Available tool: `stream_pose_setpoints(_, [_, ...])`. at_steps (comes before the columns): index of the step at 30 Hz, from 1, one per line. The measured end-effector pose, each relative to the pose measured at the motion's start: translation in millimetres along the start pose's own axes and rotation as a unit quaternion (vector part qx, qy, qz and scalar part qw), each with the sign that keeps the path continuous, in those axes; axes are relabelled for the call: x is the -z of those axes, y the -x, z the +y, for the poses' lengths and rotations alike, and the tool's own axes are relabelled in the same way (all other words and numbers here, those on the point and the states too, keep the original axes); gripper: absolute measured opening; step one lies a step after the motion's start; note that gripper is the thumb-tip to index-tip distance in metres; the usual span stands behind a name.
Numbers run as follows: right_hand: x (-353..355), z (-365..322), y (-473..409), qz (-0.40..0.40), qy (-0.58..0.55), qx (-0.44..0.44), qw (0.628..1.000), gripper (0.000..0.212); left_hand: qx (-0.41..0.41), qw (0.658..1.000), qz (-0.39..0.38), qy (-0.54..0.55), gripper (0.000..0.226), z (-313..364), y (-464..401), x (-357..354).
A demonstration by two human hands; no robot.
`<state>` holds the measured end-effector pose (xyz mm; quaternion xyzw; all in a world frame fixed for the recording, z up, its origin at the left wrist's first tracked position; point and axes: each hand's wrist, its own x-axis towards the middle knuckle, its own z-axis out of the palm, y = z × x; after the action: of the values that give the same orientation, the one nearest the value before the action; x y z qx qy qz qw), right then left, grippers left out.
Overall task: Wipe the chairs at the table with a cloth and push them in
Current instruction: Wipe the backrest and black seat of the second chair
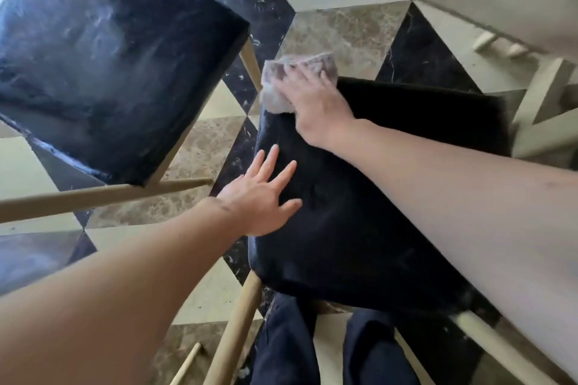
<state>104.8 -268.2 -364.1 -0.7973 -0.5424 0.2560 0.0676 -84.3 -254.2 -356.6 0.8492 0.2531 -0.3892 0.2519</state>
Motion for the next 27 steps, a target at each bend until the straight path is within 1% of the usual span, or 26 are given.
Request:
stream_pose_setpoints(1, [-10, -8, -2, -0.008, -0.006, -0.004, 1.000, 0.078, 0.010, 1.000, -0.018, 0.013, 0.078, 1, -3, 3])
stream_pose_setpoints(3, [-23, -25, -3, 0.010, -0.035, -0.027, 0.999, 0.077, 0.020, 0.998, -0.056, 0.023, 0.079, 2, -7, 12])
stream_pose_setpoints(4, [-27, -33, -5, 0.016, -0.039, -0.025, 0.999, 0.076, 0.016, 0.998, -0.067, 0.017, 0.079, 2, -9, 15])
stream_pose_setpoints(5, [-30, -41, -4, 0.012, -0.028, -0.012, 0.999, 0.075, 0.011, 0.997, -0.073, 0.015, 0.077, 2, -10, 17])
stream_pose_setpoints(7, [-38, -49, 4, -0.018, 0.020, 0.042, 0.999, 0.071, 0.007, 0.997, -0.068, 0.026, 0.074, 4, -9, 19])
stream_pose_setpoints(10, [-42, -36, 16, -0.044, 0.081, 0.122, 0.988, 0.063, 0.019, 0.998, -0.058, 0.015, 0.069, 7, -9, 16])
stream_pose_setpoints(11, [-40, -25, 18, -0.040, 0.085, 0.133, 0.987, 0.062, 0.027, 0.998, -0.059, 0.014, 0.069, 7, -9, 15])
stream_pose_setpoints(13, [-35, -1, 25, -0.024, 0.079, 0.123, 0.989, 0.063, 0.033, 0.997, -0.064, 0.012, 0.070, 5, -11, 15])
stream_pose_setpoints(15, [-31, 24, 38, 0.000, 0.059, 0.075, 0.995, 0.067, 0.031, 0.997, -0.063, 0.016, 0.069, 6, -11, 14])
stream_pose_setpoints(17, [-25, 53, 56, 0.024, 0.026, 0.001, 0.999, 0.072, 0.033, 0.997, -0.059, 0.024, 0.067, 8, -10, 15])
stream_pose_setpoints(19, [-21, 84, 80, 0.051, 0.010, -0.077, 0.996, 0.078, 0.037, 0.997, -0.056, 0.032, 0.064, 11, -10, 17])
stream_pose_setpoints(21, [-18, 116, 113, 0.076, 0.012, -0.150, 0.986, 0.081, 0.039, 0.997, -0.054, 0.034, 0.059, 15, -11, 20])
stream_pose_setpoints(24, [-18, 153, 170, 0.093, 0.018, -0.257, 0.962, 0.081, 0.039, 0.997, -0.041, 0.050, 0.055, 14, -11, 23])
stream_pose_setpoints(27, [-16, 165, 197, 0.099, 0.000, -0.328, 0.940, 0.083, 0.035, 0.997, -0.031, 0.059, 0.053, 13, -9, 25])
